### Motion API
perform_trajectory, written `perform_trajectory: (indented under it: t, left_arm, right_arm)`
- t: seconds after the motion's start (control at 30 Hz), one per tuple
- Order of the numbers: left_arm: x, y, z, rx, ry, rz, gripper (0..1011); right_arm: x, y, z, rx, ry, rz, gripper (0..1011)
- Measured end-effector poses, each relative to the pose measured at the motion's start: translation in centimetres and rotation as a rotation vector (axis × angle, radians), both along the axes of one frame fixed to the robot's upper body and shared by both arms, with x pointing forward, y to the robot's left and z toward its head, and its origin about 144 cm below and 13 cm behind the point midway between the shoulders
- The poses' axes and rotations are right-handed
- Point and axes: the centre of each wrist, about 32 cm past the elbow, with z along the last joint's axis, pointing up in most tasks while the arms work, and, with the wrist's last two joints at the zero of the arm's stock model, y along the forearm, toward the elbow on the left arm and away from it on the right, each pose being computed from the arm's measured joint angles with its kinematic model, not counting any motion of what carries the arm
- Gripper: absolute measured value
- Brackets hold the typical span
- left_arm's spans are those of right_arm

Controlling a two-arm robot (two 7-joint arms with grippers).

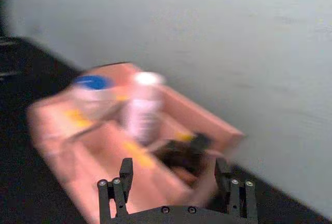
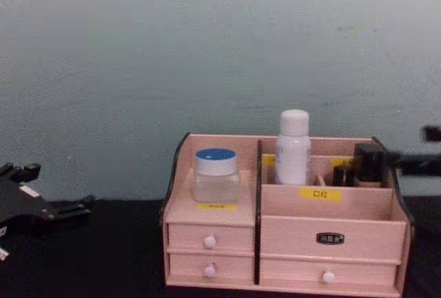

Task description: Pick up the facial cleanser and watermelon frost from the table and place them into the tiered storage box.

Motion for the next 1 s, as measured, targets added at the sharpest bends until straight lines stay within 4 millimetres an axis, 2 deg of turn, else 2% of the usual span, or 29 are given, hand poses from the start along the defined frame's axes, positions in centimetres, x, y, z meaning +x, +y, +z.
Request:
perform_trajectory:
  t: [0.2,0.43,0.73,1.0]
  left_arm:
    - [0.0,0.0,0.0,0.0,0.0,0.0,1001]
    - [0.0,0.0,0.0,0.0,0.0,0.0,1001]
    - [0.0,0.0,0.0,0.0,0.0,0.0,1001]
    - [0.0,0.0,0.0,0.0,0.0,0.0,1001]
  right_arm:
    - [0.1,-0.3,-0.8,0.029,-0.085,-0.278,1002]
    - [0.4,1.3,-3.9,-0.019,-0.187,-0.542,1002]
    - [0.9,4.0,-8.0,-0.11,-0.191,-0.628,1002]
    - [1.2,4.5,-9.1,-0.133,-0.157,-0.629,1003]
